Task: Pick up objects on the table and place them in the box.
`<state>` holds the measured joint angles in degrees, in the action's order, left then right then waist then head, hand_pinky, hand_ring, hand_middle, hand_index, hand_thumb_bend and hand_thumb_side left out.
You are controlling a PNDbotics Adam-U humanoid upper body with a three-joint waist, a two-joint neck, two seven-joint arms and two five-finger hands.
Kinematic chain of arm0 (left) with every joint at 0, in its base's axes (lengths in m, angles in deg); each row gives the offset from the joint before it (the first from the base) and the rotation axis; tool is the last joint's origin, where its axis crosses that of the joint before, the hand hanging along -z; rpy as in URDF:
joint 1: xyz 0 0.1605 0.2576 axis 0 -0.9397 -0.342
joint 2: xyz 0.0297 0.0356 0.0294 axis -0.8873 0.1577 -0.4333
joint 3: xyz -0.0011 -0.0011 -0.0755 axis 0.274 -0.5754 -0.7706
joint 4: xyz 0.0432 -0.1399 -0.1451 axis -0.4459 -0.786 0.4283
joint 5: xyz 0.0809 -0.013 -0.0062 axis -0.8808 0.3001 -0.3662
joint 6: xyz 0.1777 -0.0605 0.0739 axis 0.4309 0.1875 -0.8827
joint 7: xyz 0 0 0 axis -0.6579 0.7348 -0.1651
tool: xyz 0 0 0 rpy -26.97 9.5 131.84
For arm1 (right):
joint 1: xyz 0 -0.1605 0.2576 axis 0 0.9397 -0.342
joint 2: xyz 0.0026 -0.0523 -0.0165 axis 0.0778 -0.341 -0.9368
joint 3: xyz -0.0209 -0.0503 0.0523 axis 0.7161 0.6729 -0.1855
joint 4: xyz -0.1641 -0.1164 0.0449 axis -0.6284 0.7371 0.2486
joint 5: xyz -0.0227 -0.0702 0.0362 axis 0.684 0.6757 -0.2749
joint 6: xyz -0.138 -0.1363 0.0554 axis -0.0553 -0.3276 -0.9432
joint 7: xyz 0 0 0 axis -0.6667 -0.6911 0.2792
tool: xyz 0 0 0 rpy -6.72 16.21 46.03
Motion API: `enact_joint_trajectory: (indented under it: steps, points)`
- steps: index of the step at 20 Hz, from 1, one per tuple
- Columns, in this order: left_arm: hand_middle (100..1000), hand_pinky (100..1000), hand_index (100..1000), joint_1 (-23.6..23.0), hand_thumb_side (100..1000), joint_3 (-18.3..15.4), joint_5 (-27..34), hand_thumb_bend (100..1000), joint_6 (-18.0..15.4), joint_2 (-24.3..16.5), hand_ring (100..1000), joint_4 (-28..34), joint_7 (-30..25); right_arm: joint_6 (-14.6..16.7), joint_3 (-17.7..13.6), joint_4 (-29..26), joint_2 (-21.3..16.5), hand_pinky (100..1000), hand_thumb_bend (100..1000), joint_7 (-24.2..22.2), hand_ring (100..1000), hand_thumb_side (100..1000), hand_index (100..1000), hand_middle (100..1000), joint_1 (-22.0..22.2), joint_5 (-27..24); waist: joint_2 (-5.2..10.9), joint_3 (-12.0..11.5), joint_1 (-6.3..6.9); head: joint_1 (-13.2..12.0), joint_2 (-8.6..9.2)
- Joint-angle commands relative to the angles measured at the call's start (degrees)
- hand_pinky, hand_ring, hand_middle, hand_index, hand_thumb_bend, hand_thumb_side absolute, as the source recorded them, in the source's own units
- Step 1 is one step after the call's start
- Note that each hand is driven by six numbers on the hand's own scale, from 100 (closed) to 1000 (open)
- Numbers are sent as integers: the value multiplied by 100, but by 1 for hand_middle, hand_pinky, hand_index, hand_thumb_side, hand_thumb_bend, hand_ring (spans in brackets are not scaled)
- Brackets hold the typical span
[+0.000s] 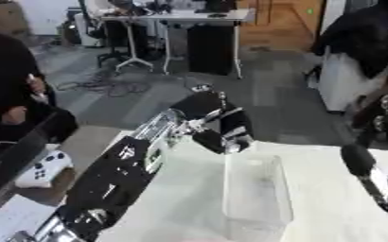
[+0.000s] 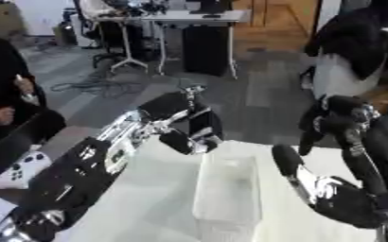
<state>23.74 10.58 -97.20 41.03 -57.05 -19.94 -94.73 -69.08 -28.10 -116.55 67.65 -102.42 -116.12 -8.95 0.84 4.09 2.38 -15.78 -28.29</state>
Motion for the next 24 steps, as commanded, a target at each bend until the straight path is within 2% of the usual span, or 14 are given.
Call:
enact_joint_trajectory:
  steps: [1,8,14,15,16,17,18,19,20,21,22,24]
  points:
    - [100,100,284,166,701,141,12,100,-577,83,100,-60,-36,37,64,-146,102,100,376,-25,386,1000,376,479,-57,-53,57,53,19,-128,129]
    - [100,100,288,202,709,191,-20,100,-1218,166,100,-261,-208,45,96,-193,140,100,376,-56,386,1000,377,479,-45,-87,58,99,33,-161,148]
    - [100,100,305,205,724,214,-87,100,-1477,192,100,-346,-439,48,106,-207,149,100,376,-70,386,1000,378,479,-42,-100,59,113,41,-178,147]
    - [150,100,471,202,805,213,-99,100,-1510,194,192,-361,-484,47,107,-209,149,100,376,-71,386,1000,377,479,-42,-100,60,114,42,-179,145]
    - [100,100,338,198,725,230,-176,100,-1559,178,100,-374,-601,45,105,-208,144,100,376,-72,386,1000,377,479,-40,-98,60,110,43,-184,139]
    - [416,226,612,197,949,204,-180,100,-1579,192,461,-383,-640,45,105,-209,146,100,376,-72,386,1000,377,479,-41,-98,60,112,43,-182,141]
    - [100,100,430,195,774,235,-312,100,-1600,157,100,-399,-798,43,104,-209,140,100,376,-73,386,1000,378,479,-40,-96,62,107,45,-186,134]
    - [794,700,827,196,1000,210,-351,100,-1620,166,830,-381,-851,42,103,-209,139,100,376,-72,386,1000,376,479,-40,-95,62,105,45,-187,134]
    - [269,100,528,194,868,227,-557,100,-1636,130,310,-359,-1010,41,102,-205,132,100,376,-73,386,1000,377,479,-41,-93,63,99,44,-187,134]
    - [966,983,939,188,1000,208,-674,100,-1652,132,1000,-333,-1092,40,101,-203,130,100,376,-72,386,1000,376,479,-41,-92,63,96,44,-186,133]
    - [1000,1000,972,181,1000,198,-837,104,-1671,114,1000,-289,-1162,39,98,-199,122,100,376,-72,386,1000,375,479,-43,-90,62,88,42,-183,137]
    - [1000,1000,1000,157,1000,157,-1059,121,-1719,104,1000,-214,-1168,37,93,-191,112,100,376,-71,386,1000,375,479,-44,-86,61,77,40,-183,141]
